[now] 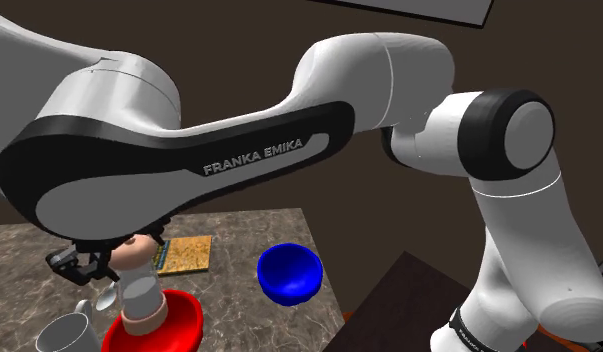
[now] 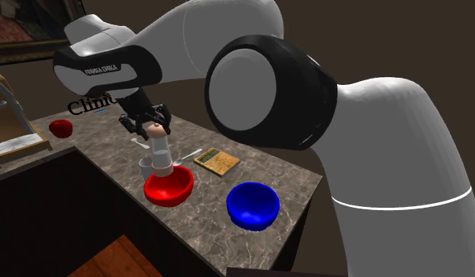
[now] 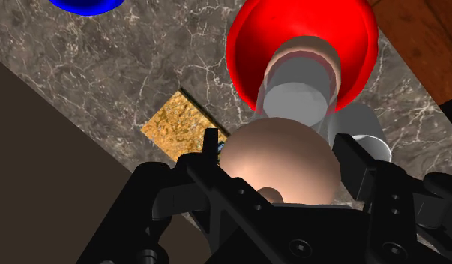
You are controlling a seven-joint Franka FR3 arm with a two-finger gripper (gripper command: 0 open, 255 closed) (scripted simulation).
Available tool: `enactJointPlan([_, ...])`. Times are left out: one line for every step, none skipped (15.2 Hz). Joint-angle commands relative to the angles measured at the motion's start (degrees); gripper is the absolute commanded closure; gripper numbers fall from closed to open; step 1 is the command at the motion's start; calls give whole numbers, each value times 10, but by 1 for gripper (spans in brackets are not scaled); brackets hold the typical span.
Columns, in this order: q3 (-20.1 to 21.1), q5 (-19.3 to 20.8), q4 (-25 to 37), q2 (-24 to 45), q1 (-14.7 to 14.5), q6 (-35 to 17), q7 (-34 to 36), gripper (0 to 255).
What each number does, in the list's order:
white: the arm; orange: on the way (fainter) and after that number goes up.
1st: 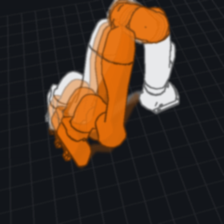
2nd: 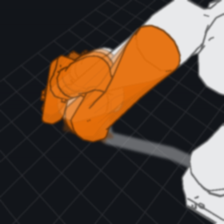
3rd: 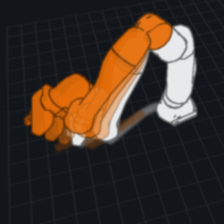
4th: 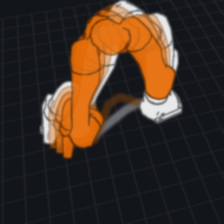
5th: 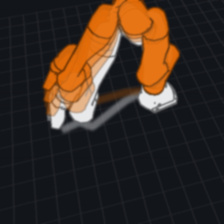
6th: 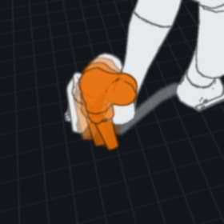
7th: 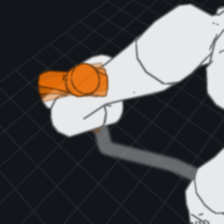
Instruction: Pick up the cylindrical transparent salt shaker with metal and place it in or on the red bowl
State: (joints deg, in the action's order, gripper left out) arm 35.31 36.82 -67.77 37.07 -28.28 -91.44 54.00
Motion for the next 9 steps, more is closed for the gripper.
enactJointPlan([0, 1, -16, 0, 3, -14, 6, 255])
enactJointPlan([0, 2, -22, 1, 5, -21, 9, 255])
enactJointPlan([-1, 2, -29, 2, 6, -27, 12, 255])
enactJointPlan([-1, 3, -36, 3, 8, -34, 14, 255])
enactJointPlan([-2, 4, -42, 4, 9, -40, 17, 255])
enactJointPlan([-2, 5, -48, 5, 10, -46, 19, 255])
enactJointPlan([-3, 6, -53, 7, 11, -52, 22, 255])
enactJointPlan([-3, 8, -59, 8, 12, -58, 25, 255])
enactJointPlan([-4, 10, -68, 11, 14, -69, 29, 255])
